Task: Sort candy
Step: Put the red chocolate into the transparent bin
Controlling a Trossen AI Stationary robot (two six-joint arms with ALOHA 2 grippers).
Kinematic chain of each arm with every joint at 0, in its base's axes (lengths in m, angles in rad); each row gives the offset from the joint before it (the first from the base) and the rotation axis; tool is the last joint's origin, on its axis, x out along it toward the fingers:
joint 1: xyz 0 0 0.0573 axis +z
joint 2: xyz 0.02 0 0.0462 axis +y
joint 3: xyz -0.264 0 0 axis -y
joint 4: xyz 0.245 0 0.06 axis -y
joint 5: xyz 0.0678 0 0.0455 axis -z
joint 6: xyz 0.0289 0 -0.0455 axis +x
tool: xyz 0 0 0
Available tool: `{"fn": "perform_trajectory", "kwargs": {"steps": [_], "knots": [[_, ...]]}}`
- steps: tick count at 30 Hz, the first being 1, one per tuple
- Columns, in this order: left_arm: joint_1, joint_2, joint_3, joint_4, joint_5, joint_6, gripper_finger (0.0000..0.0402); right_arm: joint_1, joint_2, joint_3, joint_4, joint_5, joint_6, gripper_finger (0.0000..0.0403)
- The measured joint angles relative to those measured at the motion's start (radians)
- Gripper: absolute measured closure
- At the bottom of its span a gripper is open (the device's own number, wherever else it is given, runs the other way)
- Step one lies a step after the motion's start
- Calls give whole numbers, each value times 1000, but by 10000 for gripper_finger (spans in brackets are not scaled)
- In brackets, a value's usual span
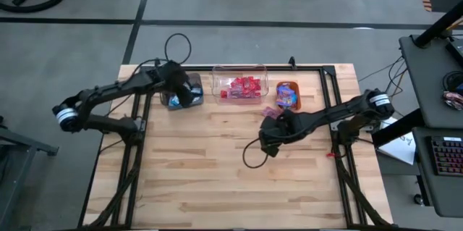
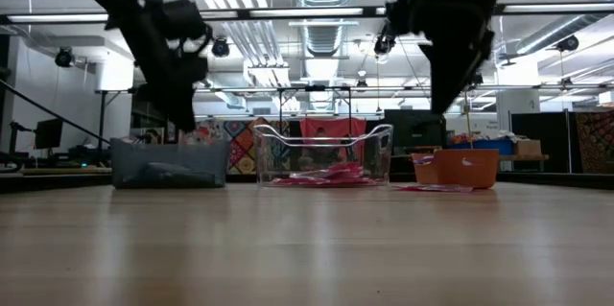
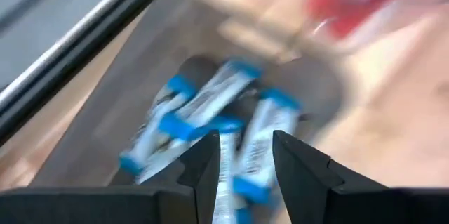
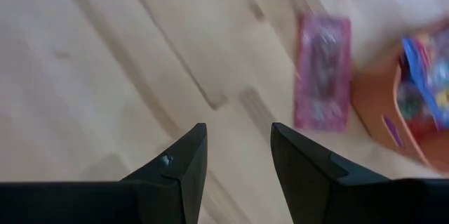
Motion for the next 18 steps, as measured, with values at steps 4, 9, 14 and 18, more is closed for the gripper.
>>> {"fn": "perform_trajectory", "kwargs": {"steps": [4,9,14,18], "knots": [[-140,-122,-9,59,6,-32,290,-14,-50,-114,13,2,105,252],[-345,-280,-61,297,8,-62,294,-48,-142,-297,173,11,228,252],[-507,-385,-128,624,13,-66,295,-103,-199,-465,385,68,308,252],[-579,-417,-176,839,13,-72,295,-138,-206,-553,519,83,319,252]]}}
